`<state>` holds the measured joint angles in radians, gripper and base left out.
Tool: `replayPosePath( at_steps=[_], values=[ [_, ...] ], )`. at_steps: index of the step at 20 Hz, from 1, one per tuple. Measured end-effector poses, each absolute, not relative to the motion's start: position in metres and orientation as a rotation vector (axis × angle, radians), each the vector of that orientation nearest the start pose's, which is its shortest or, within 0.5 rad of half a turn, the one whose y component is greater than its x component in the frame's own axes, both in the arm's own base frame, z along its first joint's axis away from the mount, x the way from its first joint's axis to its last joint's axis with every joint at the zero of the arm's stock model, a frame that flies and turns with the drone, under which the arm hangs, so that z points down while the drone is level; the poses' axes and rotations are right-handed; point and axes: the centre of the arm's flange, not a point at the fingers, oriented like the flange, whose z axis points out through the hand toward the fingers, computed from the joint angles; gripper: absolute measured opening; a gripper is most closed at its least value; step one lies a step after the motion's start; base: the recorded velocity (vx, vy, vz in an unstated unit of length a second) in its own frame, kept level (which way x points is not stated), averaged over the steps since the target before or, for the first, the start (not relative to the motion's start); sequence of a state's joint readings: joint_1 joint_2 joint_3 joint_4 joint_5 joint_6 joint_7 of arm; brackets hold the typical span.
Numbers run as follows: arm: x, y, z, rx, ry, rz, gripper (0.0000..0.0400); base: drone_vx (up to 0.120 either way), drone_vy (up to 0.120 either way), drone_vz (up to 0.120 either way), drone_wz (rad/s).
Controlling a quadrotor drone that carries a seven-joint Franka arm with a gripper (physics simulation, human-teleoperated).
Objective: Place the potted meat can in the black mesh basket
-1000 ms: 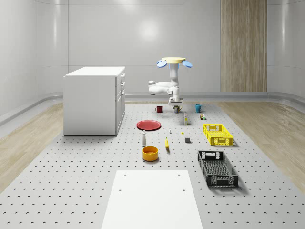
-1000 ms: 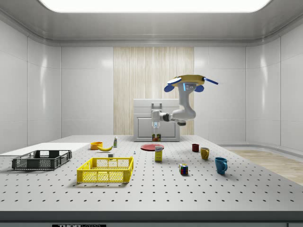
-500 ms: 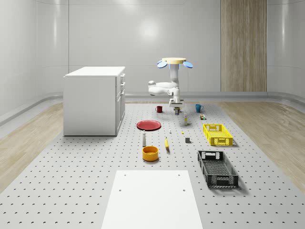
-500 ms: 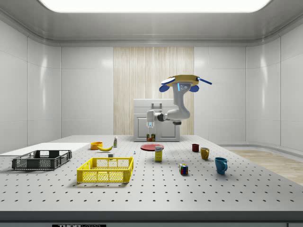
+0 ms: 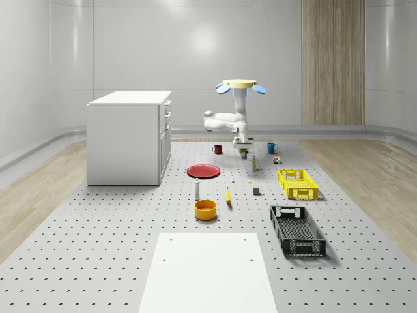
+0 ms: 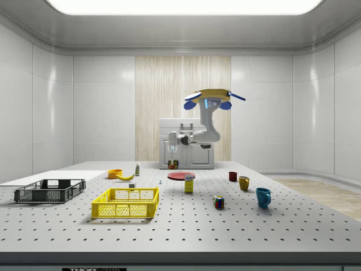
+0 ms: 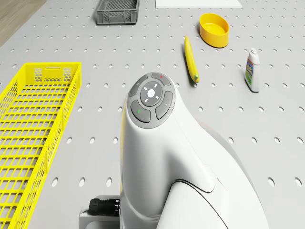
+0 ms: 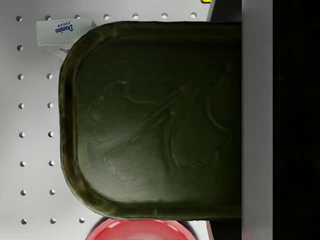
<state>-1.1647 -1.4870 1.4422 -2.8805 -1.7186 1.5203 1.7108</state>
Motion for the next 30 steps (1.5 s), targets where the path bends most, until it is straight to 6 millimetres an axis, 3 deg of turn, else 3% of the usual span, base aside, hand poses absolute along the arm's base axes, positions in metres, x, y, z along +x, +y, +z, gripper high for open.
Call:
replayPosePath(
  at_steps=[13, 30],
  values=[
    [0.3068, 0.0001, 0.4708, -0.003, 0.001, 0.806, 0.0281, 0.120, 0.031, 0.000, 0.000],
    [0.3068, 0.0001, 0.4708, -0.003, 0.001, 0.806, 0.0281, 0.120, 0.120, 0.000, 0.000]
  ],
)
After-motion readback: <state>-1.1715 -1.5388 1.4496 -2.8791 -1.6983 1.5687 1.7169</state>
